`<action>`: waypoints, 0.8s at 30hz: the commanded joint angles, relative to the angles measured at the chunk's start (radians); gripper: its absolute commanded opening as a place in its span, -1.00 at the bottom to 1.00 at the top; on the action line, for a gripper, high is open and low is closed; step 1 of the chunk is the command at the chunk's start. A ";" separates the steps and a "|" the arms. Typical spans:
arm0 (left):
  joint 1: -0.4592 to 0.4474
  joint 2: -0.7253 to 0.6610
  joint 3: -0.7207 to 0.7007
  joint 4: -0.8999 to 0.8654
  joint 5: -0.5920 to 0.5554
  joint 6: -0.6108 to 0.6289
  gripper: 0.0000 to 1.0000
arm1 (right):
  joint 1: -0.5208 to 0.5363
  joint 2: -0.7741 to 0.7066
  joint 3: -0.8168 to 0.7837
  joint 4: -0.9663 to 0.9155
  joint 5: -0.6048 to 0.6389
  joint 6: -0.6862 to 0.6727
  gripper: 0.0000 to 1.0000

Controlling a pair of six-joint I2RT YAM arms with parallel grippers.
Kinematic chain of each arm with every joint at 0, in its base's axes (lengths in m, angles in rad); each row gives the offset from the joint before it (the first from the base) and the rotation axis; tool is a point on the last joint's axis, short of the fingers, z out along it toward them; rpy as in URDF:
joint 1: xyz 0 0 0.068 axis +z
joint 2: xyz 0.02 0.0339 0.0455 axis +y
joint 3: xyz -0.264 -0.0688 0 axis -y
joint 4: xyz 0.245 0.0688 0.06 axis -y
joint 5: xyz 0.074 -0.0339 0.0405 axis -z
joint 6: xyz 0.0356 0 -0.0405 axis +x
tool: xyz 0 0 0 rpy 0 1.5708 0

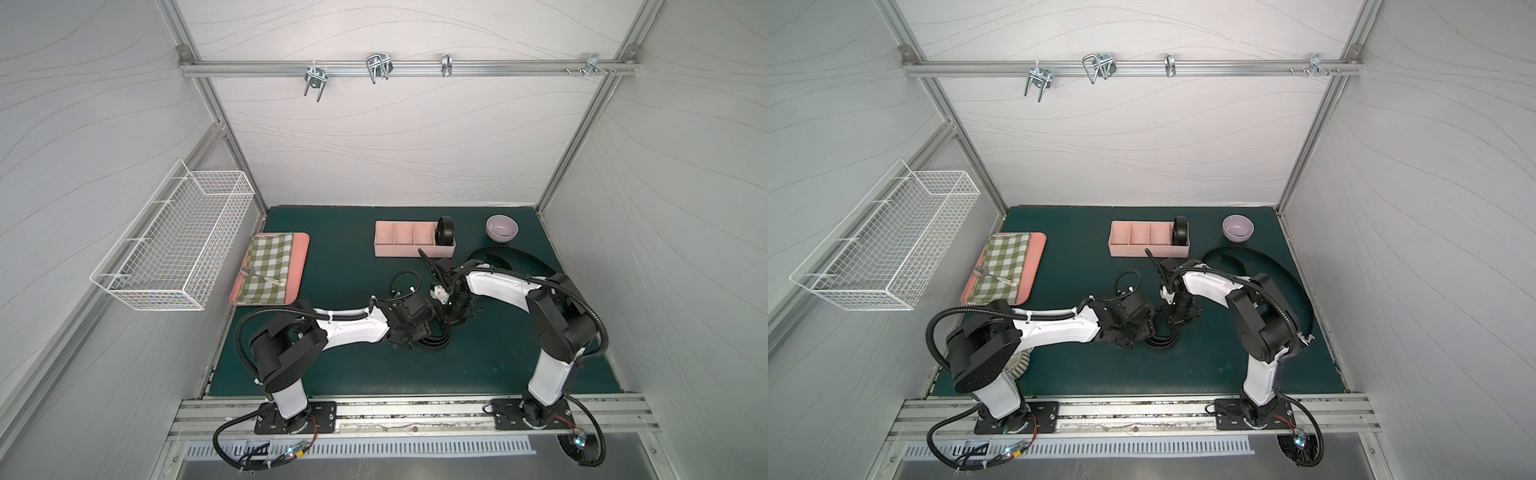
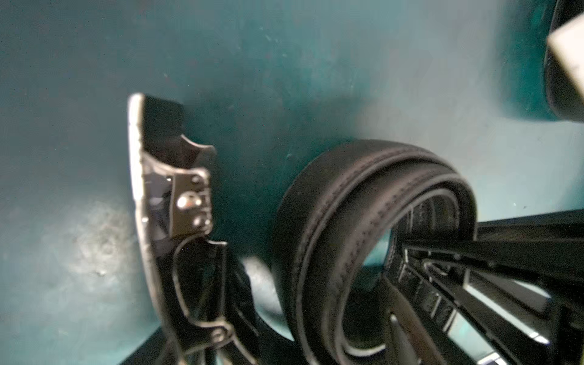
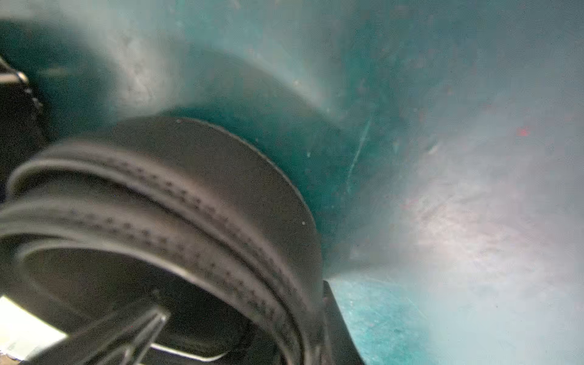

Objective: Place the belts into the storage roll
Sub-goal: Pick up the belt from the center of the board.

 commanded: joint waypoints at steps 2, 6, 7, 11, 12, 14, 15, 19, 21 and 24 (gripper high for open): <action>0.008 0.057 0.063 -0.040 -0.006 0.035 0.31 | 0.030 0.000 -0.037 -0.065 -0.027 0.004 -0.96; 0.016 0.107 0.132 -0.120 -0.003 0.098 0.10 | 0.040 -0.001 -0.031 -0.079 -0.014 0.003 -0.96; 0.017 0.118 0.144 -0.138 -0.002 0.111 0.05 | 0.043 0.000 -0.028 -0.083 -0.012 0.004 -0.96; 0.022 0.134 0.155 -0.157 0.000 0.144 -0.13 | 0.045 0.006 -0.023 -0.086 -0.013 0.000 -0.95; 0.023 0.136 0.157 -0.164 -0.001 0.156 -0.20 | 0.045 0.007 -0.021 -0.089 -0.013 0.000 -0.95; 0.023 0.144 0.167 -0.184 -0.004 0.177 -0.40 | 0.047 0.010 -0.019 -0.087 -0.019 -0.001 -0.93; 0.023 0.147 0.172 -0.192 -0.004 0.186 -0.49 | 0.046 0.009 -0.016 -0.086 -0.024 0.000 -0.93; 0.025 0.164 0.175 -0.202 0.001 0.204 -0.68 | 0.047 0.005 -0.008 -0.088 -0.036 0.001 -0.93; 0.025 0.176 0.179 -0.204 0.009 0.210 -0.69 | 0.046 0.003 -0.008 -0.091 -0.038 0.002 -0.92; 0.026 0.199 0.196 -0.212 0.020 0.223 -0.69 | 0.046 0.000 -0.005 -0.096 -0.040 0.000 -0.91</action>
